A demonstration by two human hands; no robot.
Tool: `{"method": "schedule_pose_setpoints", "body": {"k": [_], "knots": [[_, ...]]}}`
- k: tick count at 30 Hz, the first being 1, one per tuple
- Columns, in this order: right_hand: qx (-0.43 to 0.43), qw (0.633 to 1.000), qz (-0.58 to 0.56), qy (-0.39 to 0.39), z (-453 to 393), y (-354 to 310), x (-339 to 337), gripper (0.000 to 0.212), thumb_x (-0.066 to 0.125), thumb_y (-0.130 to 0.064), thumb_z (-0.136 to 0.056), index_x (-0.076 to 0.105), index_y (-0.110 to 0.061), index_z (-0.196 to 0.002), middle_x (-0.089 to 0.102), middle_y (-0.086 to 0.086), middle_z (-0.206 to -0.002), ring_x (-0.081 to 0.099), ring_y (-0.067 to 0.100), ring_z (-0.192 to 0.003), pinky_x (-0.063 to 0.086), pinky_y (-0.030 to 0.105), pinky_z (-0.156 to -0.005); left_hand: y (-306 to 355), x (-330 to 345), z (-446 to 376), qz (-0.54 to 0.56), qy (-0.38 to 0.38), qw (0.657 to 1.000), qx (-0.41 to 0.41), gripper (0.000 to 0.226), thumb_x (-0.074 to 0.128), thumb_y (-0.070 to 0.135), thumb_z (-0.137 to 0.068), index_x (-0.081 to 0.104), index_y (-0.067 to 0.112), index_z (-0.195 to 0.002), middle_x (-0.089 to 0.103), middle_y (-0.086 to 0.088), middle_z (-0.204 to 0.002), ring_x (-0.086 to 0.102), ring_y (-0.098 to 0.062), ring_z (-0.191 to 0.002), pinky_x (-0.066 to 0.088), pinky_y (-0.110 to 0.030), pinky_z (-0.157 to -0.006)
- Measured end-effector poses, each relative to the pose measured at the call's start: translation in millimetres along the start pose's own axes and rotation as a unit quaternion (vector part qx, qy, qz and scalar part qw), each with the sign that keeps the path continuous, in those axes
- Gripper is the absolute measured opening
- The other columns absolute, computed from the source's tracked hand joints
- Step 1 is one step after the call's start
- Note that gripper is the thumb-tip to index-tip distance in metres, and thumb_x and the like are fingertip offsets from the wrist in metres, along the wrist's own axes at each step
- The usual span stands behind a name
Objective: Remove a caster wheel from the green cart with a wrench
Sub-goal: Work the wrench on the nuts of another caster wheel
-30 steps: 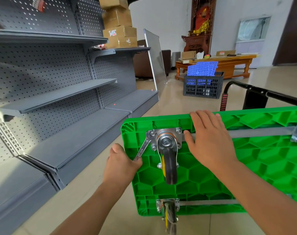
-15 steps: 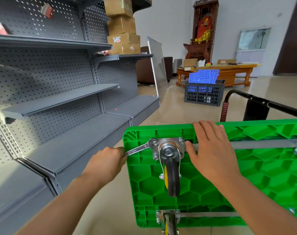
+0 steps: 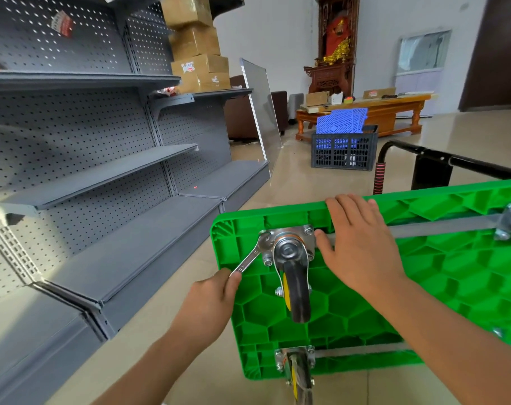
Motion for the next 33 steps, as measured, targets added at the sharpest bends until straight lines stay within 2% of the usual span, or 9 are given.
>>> {"method": "schedule_pose_setpoints", "body": {"k": [3,7,11,16,20,23,28,30,33], "knots": [[0.0,1.0,0.0,-0.001,0,0,-1,0.063,0.041,-0.047,-0.096,0.044,-0.008,-0.146,0.048,0.01,-0.143,0.038,0.032,-0.139,0.024,0.051,-0.122,-7,6,1,0.06,0.015,0.998,-0.028,0.039,0.046,0.037,-0.105,0.047,0.017,-0.071,0.049,0.003,-0.057,0.046,-0.014,-0.056,0.032,-0.025,-0.052],[0.001,1.0,-0.002,-0.001,-1,0,-2,0.061,0.044,-0.046,-0.097,0.044,-0.009,-0.146,0.048,0.01,-0.144,0.038,0.032,-0.14,0.024,0.05,-0.122,-12,11,-2,0.114,0.006,0.992,-0.05,0.053,0.045,0.052,-0.103,0.05,0.007,-0.075,0.048,0.001,-0.06,0.042,-0.009,-0.054,0.032,-0.022,-0.051],[0.0,1.0,-0.005,0.003,-1,1,-2,0.064,0.04,-0.048,-0.095,0.045,-0.009,-0.145,0.049,0.011,-0.144,0.038,0.032,-0.139,0.024,0.05,-0.122,-17,24,-6,0.145,-0.022,0.987,-0.063,0.056,0.044,0.058,-0.1,0.044,0.011,-0.068,0.047,0.001,-0.059,0.046,-0.013,-0.057,0.037,-0.03,-0.059],[0.0,1.0,-0.005,-0.001,-1,1,-1,0.064,0.04,-0.049,-0.095,0.044,-0.01,-0.145,0.048,0.01,-0.144,0.038,0.031,-0.14,0.024,0.05,-0.122,-18,35,-9,0.191,-0.054,0.978,-0.062,0.053,0.042,0.057,-0.1,0.045,0.016,-0.066,0.046,0.0,-0.057,0.043,-0.014,-0.055,0.035,-0.03,-0.06],[0.0,1.0,-0.007,0.003,0,0,-2,0.061,0.049,-0.045,-0.095,0.044,-0.009,-0.144,0.049,0.009,-0.142,0.038,0.032,-0.139,0.024,0.05,-0.122,-21,36,-11,0.192,-0.054,0.978,-0.058,0.054,0.042,0.059,-0.099,0.044,0.017,-0.065,0.045,0.002,-0.056,0.043,-0.015,-0.055,0.036,-0.031,-0.061],[0.003,1.0,-0.008,0.004,0,0,-2,0.06,0.049,-0.045,-0.096,0.044,-0.009,-0.144,0.049,0.009,-0.142,0.038,0.031,-0.139,0.024,0.049,-0.122,-21,34,-11,0.185,-0.052,0.98,-0.056,0.056,0.043,0.058,-0.099,0.043,0.012,-0.067,0.044,0.002,-0.056,0.042,-0.014,-0.055,0.035,-0.03,-0.06],[0.001,1.0,0.001,-0.006,0,0,-1,0.061,0.046,-0.047,-0.098,0.042,-0.01,-0.147,0.047,0.009,-0.145,0.036,0.03,-0.141,0.021,0.048,-0.123,-17,32,-9,0.182,-0.036,0.981,-0.065,0.053,0.045,0.054,-0.1,0.043,0.018,-0.063,0.043,0.006,-0.056,0.04,-0.009,-0.052,0.033,-0.024,-0.053],[0.0,1.0,-0.002,-0.004,0,0,-2,0.061,0.046,-0.047,-0.098,0.042,-0.01,-0.146,0.047,0.009,-0.144,0.036,0.03,-0.14,0.022,0.048,-0.123,-14,26,-12,0.151,-0.023,0.987,-0.056,0.053,0.044,0.055,-0.101,0.042,0.017,-0.065,0.043,0.003,-0.059,0.038,-0.009,-0.053,0.031,-0.023,-0.051],[-0.001,1.0,-0.008,-0.003,-1,0,-3,0.061,0.05,-0.046,-0.096,0.043,-0.01,-0.145,0.048,0.009,-0.143,0.037,0.031,-0.14,0.023,0.049,-0.123,-13,6,-23,0.074,-0.015,0.996,-0.049,0.054,0.047,0.056,-0.1,0.044,0.014,-0.066,0.044,0.002,-0.057,0.043,-0.016,-0.055,0.034,-0.031,-0.055]]}}
Point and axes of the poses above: each hand's wrist, its own z-axis away from the middle knuckle, its own x-axis out of the palm, y = z × x, the point moved 6 cm from there along -z, towards the middle knuckle
